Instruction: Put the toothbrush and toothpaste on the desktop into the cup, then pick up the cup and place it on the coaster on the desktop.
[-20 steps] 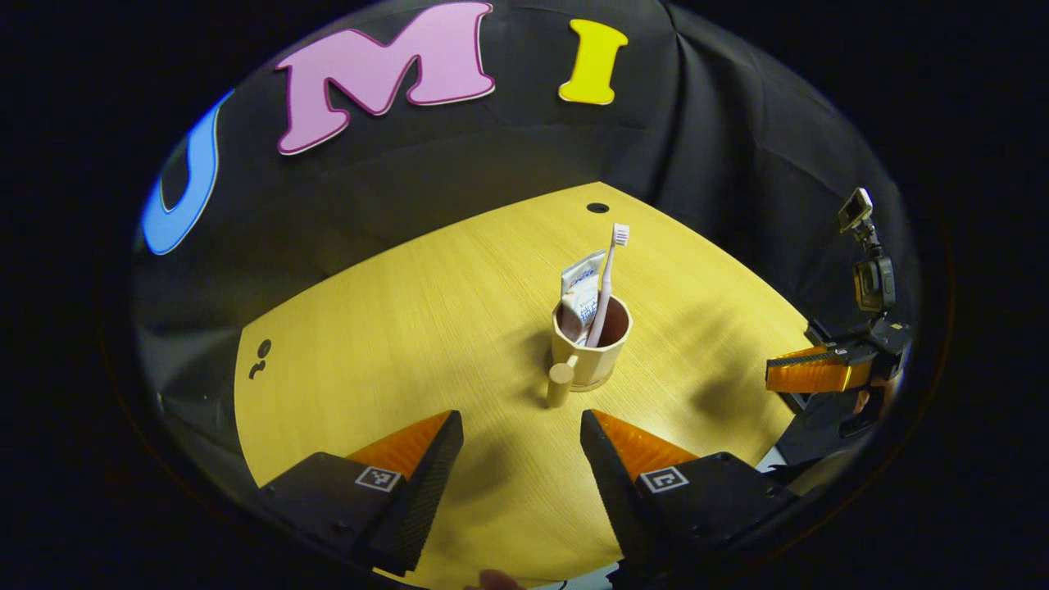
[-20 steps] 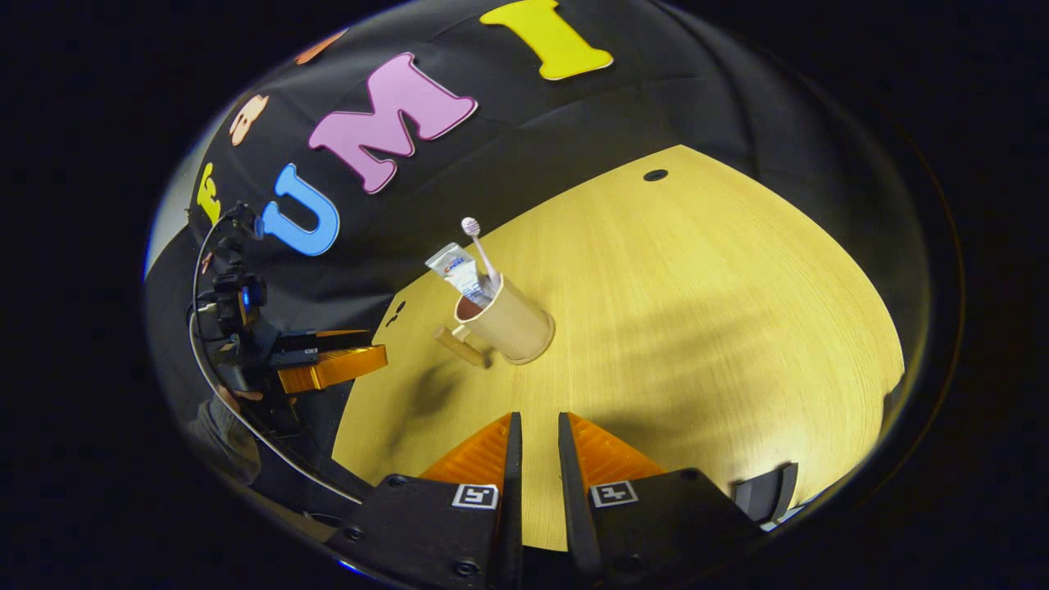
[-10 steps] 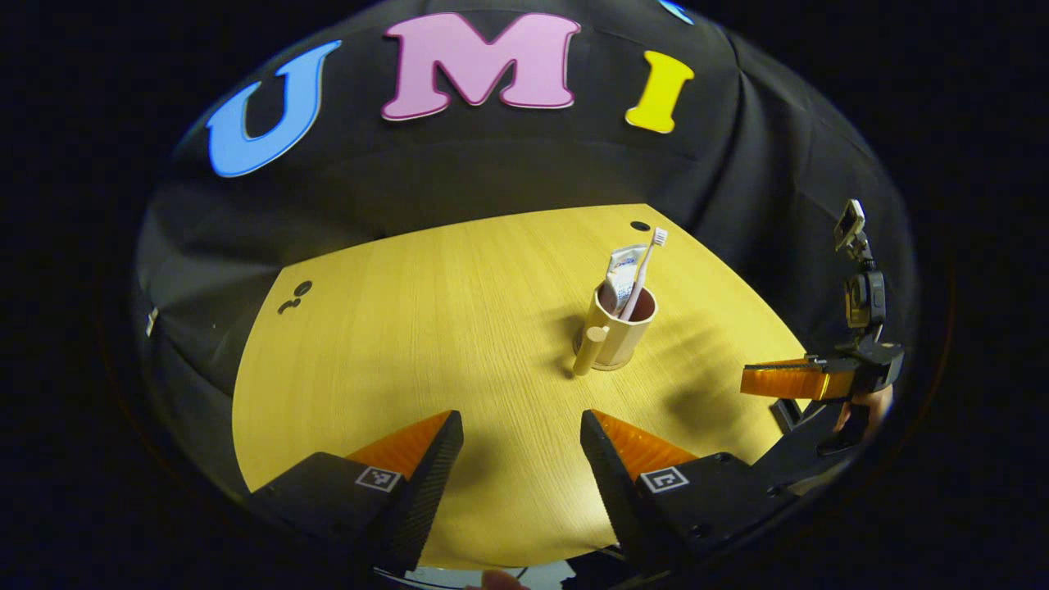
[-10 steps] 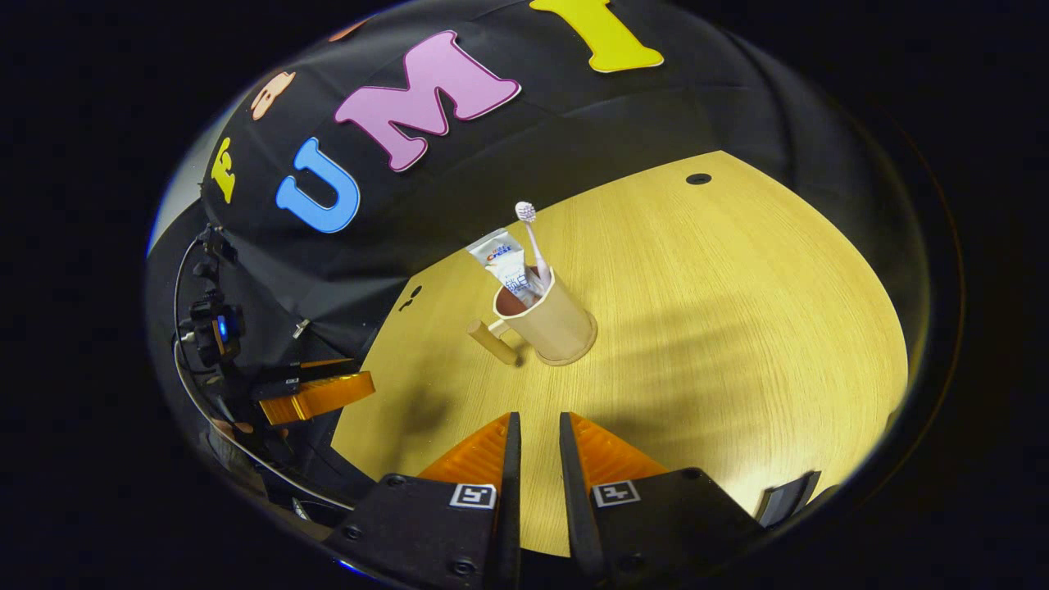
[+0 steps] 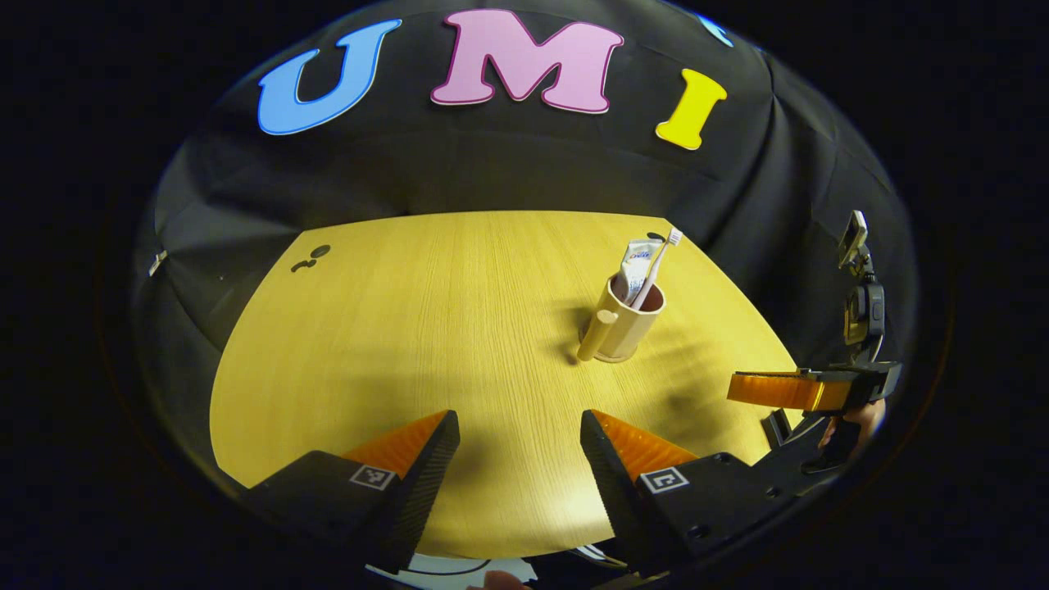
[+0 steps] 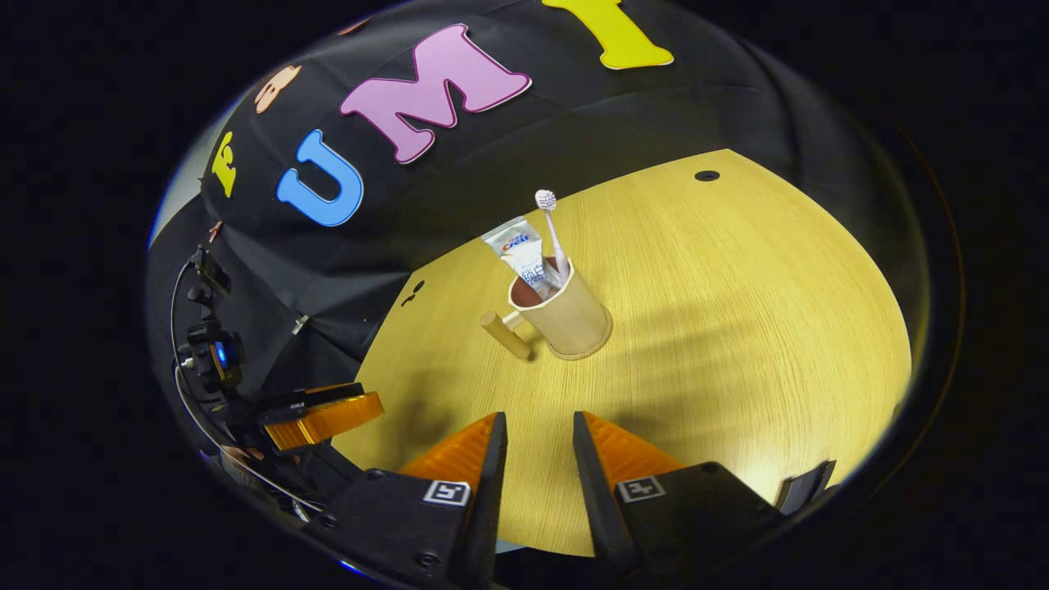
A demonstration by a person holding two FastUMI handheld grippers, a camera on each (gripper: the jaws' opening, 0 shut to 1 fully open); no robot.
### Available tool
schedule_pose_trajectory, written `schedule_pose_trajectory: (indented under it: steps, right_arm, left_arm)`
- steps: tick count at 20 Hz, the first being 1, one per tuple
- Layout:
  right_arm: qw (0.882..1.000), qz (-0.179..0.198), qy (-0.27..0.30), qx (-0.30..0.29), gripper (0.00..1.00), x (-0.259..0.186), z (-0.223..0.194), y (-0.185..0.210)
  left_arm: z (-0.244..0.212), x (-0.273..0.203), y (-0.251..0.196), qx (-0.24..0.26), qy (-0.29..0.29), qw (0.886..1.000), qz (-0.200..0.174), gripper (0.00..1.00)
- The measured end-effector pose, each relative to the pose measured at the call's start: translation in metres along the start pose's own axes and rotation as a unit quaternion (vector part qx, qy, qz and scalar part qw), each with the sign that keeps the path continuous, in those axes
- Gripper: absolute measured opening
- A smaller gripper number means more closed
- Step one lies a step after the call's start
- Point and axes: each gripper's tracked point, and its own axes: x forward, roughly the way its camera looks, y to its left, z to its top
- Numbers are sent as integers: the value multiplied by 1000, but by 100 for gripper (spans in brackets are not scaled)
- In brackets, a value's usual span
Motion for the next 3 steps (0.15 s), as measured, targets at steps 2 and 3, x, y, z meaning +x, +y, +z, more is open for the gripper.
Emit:
schedule_pose_trajectory:
  steps: [2, 3]
  right_arm:
    - [1000, -3, 0, -3, 56, 1, -3, 1]
    - [1000, -6, 1, -6, 59, 2, -5, 0]
  left_arm:
    - [-6, 2, -1, -4, 11, 1000, -6, 93]
    - [-8, 3, 0, -3, 15, 1000, -5, 87]
